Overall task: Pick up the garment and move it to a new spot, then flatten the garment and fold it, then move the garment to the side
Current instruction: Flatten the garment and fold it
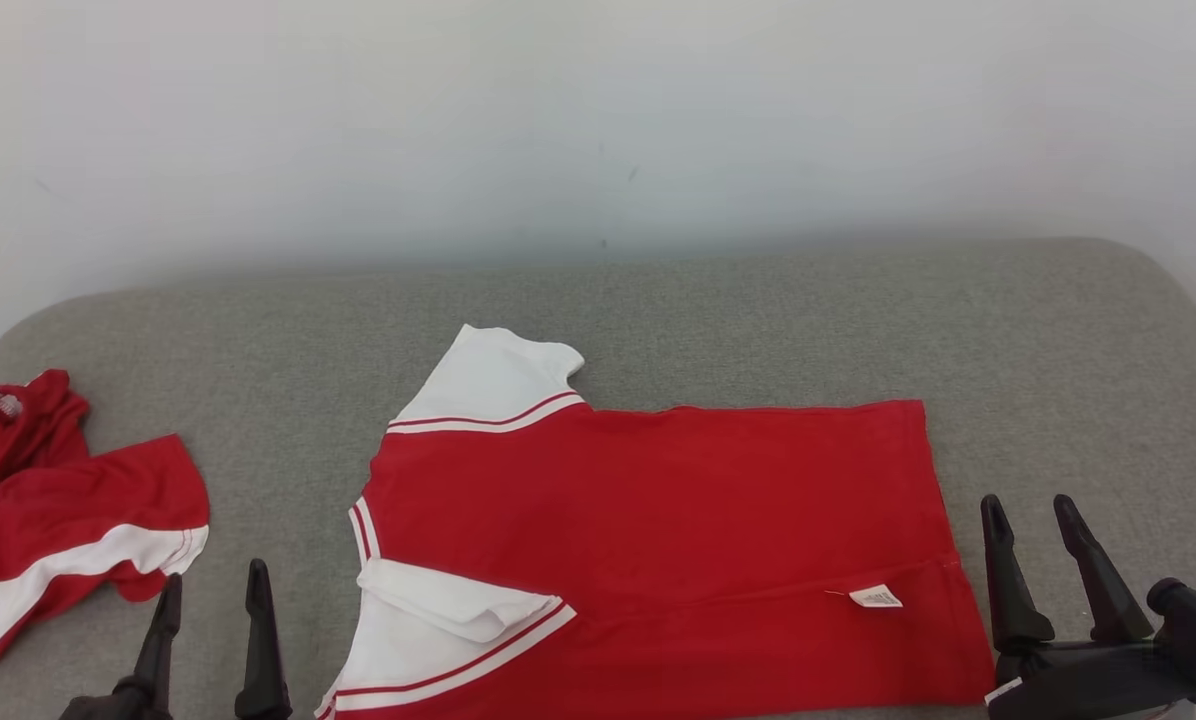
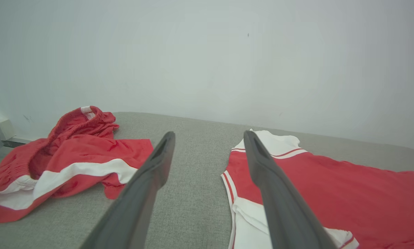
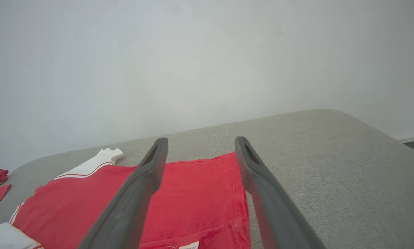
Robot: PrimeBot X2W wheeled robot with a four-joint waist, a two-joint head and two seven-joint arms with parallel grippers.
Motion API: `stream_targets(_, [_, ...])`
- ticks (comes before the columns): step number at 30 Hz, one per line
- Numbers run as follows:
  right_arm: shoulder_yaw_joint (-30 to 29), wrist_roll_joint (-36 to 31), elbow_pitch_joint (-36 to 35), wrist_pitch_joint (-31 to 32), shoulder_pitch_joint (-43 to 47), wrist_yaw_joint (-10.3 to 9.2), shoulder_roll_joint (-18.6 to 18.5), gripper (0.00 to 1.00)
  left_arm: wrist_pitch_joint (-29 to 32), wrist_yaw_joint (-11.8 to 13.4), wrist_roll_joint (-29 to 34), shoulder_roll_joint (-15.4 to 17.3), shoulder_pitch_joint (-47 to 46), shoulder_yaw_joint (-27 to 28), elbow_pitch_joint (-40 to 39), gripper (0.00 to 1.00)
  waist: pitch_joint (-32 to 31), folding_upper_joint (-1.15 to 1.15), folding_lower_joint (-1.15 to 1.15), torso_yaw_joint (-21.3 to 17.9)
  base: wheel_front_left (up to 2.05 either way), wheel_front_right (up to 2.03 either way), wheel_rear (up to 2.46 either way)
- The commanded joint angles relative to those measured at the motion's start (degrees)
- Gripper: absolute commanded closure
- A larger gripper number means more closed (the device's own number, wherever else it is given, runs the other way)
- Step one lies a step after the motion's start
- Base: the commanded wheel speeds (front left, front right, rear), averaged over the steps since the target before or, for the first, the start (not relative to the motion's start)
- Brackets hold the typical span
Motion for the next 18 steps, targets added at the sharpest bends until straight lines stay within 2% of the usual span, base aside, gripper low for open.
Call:
stream_targets(1, [0.6,-0.8,-0.3,-1.4,-0.4,-0.14,0.1,0.00,-0.2,-0.4,1.6,0.3,0.8,0.1,-0.5,0.00,-0.1,0.00,0.00,-0.5,0.00,0.00,0.00])
stream_targets(9, [2.8,-2.4,-0.9,-5.5,0.4,-0.14,0.5,0.00,-0.2,-2.0,6.4,0.8,0.6,-1.0,-2.4,0.00,0.3,0.00,0.00,-1.2,0.00,0.00,0.00])
stream_targets(18, [1.7,-2.7,-1.1,-7.1,4.2,-0.14,1.5,0.00,-0.2,-2.4,8.4,0.4,3.7,1.6,-3.3,0.00,1.2,0.00,0.00,-1.4,0.00,0.00,0.00])
